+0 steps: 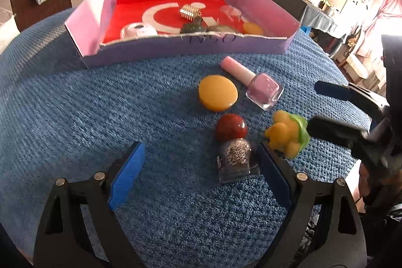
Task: Organize rigid objects
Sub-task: 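Grasp the glitter nail polish with the left tool while the right tool grasps the green toy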
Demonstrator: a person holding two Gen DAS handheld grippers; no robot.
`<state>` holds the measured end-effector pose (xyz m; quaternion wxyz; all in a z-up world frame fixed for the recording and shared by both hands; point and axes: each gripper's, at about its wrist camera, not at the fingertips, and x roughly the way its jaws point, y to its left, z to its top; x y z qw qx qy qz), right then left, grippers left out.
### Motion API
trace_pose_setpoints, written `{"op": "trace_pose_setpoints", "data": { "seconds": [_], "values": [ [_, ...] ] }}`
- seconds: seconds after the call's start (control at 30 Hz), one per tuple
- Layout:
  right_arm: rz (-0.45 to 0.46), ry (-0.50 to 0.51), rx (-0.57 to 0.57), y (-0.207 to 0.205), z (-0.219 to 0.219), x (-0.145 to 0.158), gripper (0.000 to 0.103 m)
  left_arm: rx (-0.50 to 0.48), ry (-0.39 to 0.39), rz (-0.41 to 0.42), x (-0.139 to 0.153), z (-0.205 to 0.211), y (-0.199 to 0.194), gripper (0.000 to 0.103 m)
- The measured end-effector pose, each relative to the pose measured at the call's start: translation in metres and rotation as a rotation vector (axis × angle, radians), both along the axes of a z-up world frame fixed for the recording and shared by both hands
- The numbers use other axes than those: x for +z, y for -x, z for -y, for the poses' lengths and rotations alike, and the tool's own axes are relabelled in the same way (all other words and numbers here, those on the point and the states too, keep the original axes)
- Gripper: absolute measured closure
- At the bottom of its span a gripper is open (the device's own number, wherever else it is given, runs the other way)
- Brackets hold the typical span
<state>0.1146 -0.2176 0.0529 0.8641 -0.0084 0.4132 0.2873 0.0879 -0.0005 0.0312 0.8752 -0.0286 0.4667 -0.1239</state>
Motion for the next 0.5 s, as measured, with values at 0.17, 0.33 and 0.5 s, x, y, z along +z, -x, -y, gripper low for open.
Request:
{"op": "trace_pose_setpoints", "data": {
  "seconds": [0.17,0.33,0.5],
  "values": [
    [0.002,0.01,0.075,0.012,-0.007,-0.006,0.0,-0.011,-0.022,0.016,-0.001,0.004,0.001,0.017],
    [0.006,0.06,0.113,0.016,-0.019,-0.017,0.011,-0.053,-0.018,0.034,0.0,0.013,0.001,0.037],
    [0.02,0.069,0.143,0.017,-0.025,-0.025,0.026,-0.101,0.037,0.027,0.002,0.019,-0.001,0.073]
  ]
}}
